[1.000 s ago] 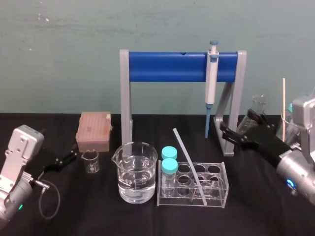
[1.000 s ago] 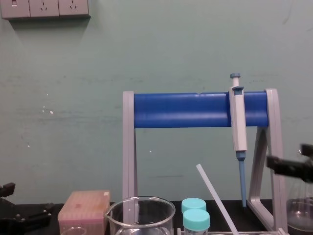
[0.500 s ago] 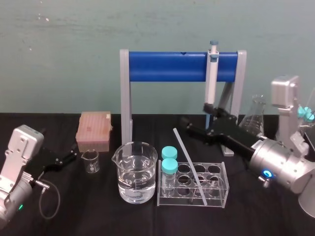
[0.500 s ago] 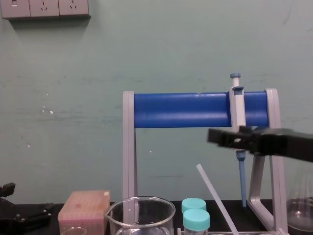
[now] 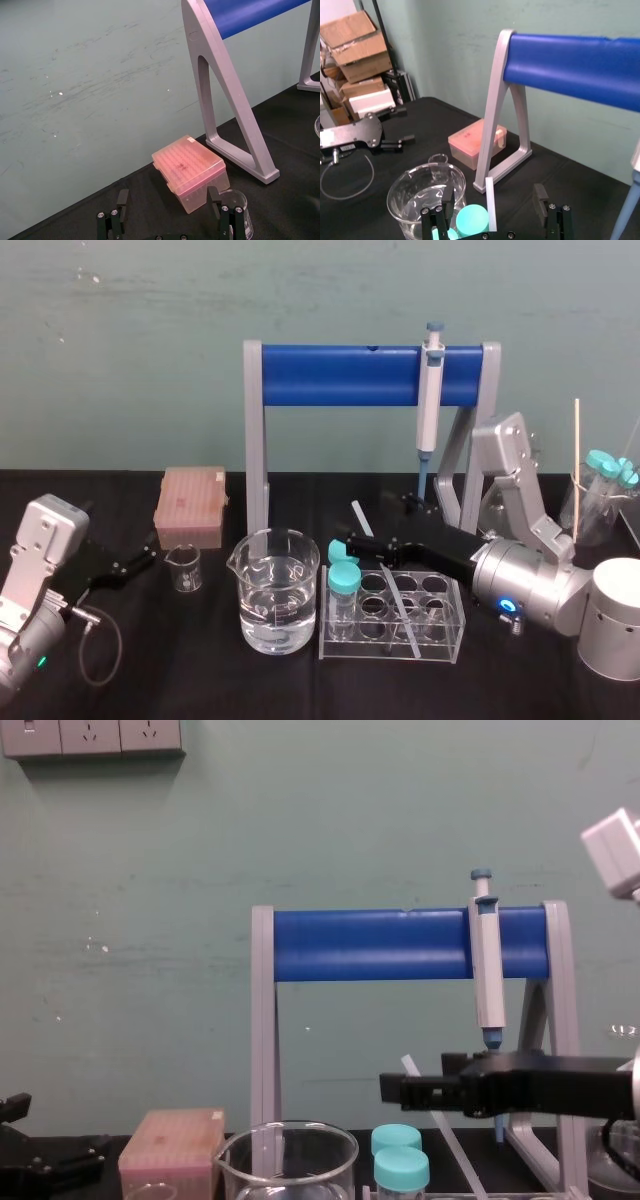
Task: Pick up the stirring rod with one hand, then place it down.
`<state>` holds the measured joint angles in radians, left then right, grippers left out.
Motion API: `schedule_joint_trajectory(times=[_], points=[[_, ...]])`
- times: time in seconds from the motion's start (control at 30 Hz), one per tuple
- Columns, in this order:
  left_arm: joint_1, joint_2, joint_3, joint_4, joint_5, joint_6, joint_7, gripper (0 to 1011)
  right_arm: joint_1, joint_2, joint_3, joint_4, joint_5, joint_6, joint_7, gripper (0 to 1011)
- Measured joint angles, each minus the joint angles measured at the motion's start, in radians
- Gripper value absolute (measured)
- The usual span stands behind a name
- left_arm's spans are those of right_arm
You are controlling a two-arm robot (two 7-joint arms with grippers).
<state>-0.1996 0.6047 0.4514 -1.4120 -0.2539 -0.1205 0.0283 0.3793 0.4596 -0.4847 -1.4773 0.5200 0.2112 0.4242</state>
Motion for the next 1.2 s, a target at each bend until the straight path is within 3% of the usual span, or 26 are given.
schedule_joint_trajectory(times=[0.47,0.8,0.93,1.2], points=[[0.000,0.000,0.000,0.000,0.000,0.000,0.000,1000,0.019,-0.024,-0.023,0.043,-0.062,0.009,0.002,1003],[0.000,0.000,0.000,0.000,0.000,0.000,0.000,1000,0.019,-0.023,-0.022,0.043,-0.057,0.010,0.001,1003],[0.000,0.000,0.000,0.000,0.000,0.000,0.000,1000,0.019,-0.023,-0.021,0.043,-0.056,0.011,0.001,965],[0.000,0.000,0.000,0.000,0.000,0.000,0.000,1000,0.019,-0.023,-0.020,0.042,-0.053,0.012,0.001,735]])
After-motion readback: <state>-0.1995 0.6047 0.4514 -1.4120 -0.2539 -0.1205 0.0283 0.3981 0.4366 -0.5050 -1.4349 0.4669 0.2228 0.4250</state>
